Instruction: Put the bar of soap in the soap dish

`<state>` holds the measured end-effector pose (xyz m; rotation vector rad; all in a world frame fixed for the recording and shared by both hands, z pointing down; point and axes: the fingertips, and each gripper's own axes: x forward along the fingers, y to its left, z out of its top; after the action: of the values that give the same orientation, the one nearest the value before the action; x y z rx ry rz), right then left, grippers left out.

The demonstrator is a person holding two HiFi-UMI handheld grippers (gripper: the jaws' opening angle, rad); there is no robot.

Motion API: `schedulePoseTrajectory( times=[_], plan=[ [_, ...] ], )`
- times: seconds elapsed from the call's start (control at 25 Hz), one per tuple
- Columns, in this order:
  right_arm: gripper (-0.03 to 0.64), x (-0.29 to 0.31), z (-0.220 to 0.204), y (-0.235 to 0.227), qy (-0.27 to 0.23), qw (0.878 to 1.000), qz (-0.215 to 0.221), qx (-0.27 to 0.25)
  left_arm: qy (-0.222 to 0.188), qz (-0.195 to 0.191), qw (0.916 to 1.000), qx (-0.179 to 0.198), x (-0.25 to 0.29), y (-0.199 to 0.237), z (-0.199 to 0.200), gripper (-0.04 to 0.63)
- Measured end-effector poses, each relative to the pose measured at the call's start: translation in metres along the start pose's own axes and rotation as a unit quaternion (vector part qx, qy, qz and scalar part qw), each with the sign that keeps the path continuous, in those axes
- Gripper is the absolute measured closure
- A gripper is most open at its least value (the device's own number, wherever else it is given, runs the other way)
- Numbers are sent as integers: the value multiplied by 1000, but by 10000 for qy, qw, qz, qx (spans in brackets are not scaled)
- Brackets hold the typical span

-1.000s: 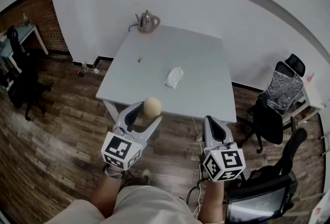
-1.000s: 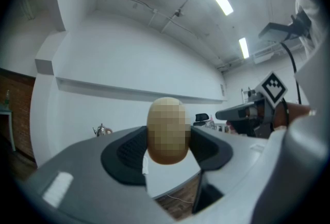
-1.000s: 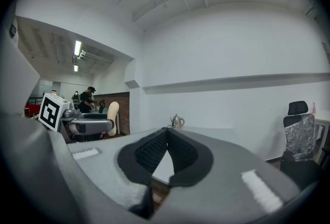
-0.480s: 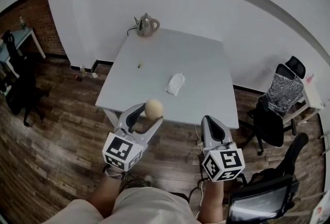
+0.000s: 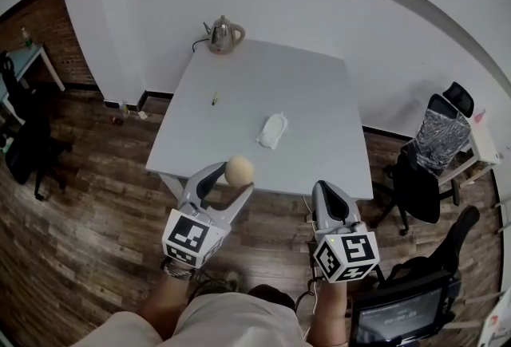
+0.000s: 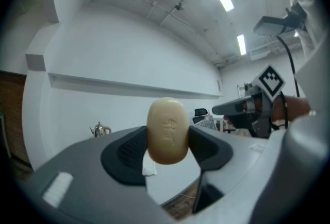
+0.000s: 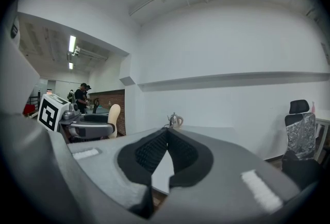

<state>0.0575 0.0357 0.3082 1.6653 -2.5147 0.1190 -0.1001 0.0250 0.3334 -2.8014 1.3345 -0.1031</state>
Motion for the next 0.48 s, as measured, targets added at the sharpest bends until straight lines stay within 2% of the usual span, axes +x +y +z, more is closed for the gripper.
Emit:
schedulePoseTrajectory(
  times=[0.2, 0.48],
  plan=[
    [614, 3, 0, -3, 21, 10000, -44, -11, -6, -32, 10000, 45, 6, 0, 1, 327],
    [614, 1, -9, -4, 103, 9999, -52, 44, 33, -22, 9999, -141, 5, -1, -7, 327]
  ],
)
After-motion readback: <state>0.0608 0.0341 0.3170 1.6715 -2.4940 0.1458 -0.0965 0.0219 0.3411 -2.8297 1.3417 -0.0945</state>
